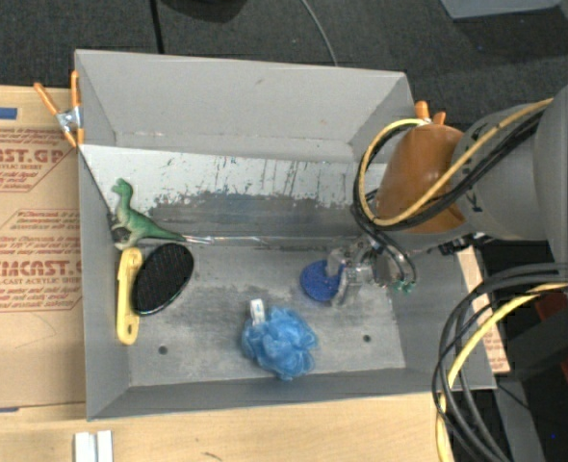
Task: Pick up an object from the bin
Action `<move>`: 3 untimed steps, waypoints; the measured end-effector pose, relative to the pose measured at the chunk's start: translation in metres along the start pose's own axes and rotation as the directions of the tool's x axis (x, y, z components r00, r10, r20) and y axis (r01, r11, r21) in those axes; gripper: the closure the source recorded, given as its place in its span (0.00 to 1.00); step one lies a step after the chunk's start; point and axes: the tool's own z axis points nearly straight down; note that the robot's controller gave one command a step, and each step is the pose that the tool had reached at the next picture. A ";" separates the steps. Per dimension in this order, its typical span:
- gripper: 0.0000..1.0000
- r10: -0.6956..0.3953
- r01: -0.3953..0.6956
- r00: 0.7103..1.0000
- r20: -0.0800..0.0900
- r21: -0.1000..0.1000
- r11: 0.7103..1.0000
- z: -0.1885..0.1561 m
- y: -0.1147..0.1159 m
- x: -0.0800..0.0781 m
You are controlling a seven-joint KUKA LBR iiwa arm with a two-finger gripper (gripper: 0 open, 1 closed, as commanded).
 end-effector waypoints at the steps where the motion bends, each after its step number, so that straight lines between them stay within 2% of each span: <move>1: 1.00 0.045 -0.045 0.999 0.004 0.002 0.999 -0.001 0.020 -0.001; 2: 1.00 0.088 -0.088 0.996 0.001 0.000 0.996 -0.016 0.072 -0.007; 3: 1.00 0.090 -0.090 0.996 0.004 -0.004 0.996 -0.019 0.110 -0.010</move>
Offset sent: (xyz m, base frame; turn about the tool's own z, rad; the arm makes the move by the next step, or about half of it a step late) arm 0.0110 0.0872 0.0225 0.0954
